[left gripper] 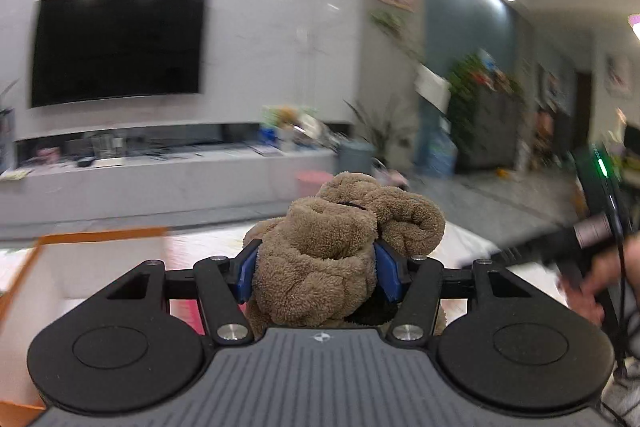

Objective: Organize soft objects

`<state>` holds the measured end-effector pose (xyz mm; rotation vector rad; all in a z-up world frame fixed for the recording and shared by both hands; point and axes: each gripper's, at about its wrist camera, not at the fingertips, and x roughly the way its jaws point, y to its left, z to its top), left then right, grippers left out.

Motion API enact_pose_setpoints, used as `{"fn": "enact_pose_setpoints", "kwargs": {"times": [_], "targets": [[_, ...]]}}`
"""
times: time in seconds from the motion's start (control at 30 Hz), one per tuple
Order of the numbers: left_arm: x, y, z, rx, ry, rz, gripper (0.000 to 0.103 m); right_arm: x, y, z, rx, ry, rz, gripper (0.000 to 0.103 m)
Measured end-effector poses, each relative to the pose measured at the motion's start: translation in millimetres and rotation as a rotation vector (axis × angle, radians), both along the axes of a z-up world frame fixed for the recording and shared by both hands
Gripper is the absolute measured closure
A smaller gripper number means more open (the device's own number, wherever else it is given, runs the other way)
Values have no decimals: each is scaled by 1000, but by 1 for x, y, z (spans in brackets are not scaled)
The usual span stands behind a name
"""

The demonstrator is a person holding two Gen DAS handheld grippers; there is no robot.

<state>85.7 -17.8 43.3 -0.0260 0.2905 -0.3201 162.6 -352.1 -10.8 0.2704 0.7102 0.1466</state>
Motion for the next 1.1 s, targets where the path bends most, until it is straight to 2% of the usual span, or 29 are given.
{"fn": "enact_pose_setpoints", "kwargs": {"times": [0.1,0.2,0.27,0.4,0.5,0.63,0.87,0.93,1.1], "targets": [[0,42,6,-56,-12,102,36,1,17,-1,-15,4,44,102],[7,85,6,-142,18,211,36,-1,36,-1,-42,-8,60,102],[14,104,6,-150,42,274,36,-5,51,2,-58,-28,80,102],[16,129,7,-120,5,406,36,-14,88,14,-84,-86,163,102],[24,144,7,-160,57,431,36,-19,118,24,-104,-114,225,102],[24,160,4,-193,84,438,36,-25,162,36,-130,-153,309,102],[16,180,2,-193,30,432,36,-24,232,46,-127,-172,419,102],[15,187,1,-222,24,450,36,-19,249,47,-125,-166,439,102],[15,213,-3,-265,60,506,36,-1,290,41,-128,-135,488,102]]}}
